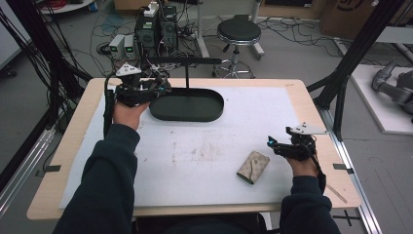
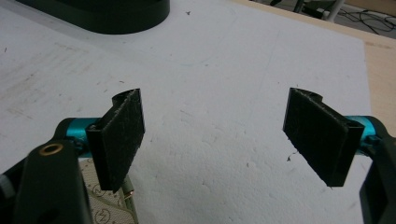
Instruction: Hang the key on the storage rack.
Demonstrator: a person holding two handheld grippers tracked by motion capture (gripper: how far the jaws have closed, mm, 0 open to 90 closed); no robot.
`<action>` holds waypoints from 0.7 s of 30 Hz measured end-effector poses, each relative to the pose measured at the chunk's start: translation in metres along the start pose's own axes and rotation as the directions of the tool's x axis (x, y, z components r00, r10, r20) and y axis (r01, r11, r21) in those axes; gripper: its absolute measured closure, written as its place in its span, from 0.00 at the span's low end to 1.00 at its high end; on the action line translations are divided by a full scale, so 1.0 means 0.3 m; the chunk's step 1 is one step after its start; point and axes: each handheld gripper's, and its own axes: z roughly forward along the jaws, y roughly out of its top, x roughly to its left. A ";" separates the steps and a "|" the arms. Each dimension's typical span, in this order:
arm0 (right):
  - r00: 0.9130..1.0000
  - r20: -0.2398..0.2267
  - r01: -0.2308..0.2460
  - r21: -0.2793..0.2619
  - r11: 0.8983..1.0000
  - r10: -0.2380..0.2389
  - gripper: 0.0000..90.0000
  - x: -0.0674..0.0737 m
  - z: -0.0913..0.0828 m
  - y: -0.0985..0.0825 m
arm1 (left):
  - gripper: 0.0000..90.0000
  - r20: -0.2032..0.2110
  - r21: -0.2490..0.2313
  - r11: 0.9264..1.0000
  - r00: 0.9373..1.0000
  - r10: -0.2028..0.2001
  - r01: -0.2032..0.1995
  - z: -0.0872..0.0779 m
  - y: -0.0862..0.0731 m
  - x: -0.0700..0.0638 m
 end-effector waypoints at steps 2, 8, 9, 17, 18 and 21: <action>1.000 -0.001 0.001 0.002 1.000 -0.001 0.23 0.001 -0.001 0.001 | 0.54 -0.012 -0.012 1.000 1.000 0.002 -0.003 0.002 0.029 0.013; 1.000 0.000 0.001 -0.003 1.000 -0.001 0.23 0.000 -0.007 -0.001 | 0.54 -0.044 -0.031 0.999 0.999 -0.027 0.026 0.027 0.092 0.064; 1.000 0.002 0.003 -0.006 1.000 -0.003 0.23 0.000 -0.009 -0.001 | 0.54 -0.050 -0.027 0.999 0.998 -0.032 0.031 0.033 0.097 0.075; 1.000 0.000 0.007 -0.007 1.000 -0.007 0.23 -0.001 -0.012 -0.005 | 0.54 -0.093 -0.039 0.996 0.992 -0.082 0.079 0.071 0.100 0.139; 1.000 0.000 0.008 -0.006 1.000 -0.008 0.23 -0.001 -0.011 -0.005 | 0.54 -0.098 -0.040 0.996 0.992 -0.083 0.080 0.075 0.101 0.141; 1.000 -0.002 0.004 -0.005 1.000 -0.004 0.23 0.003 -0.011 -0.005 | 0.54 -0.111 -0.049 0.996 0.990 -0.083 0.078 0.084 0.112 0.145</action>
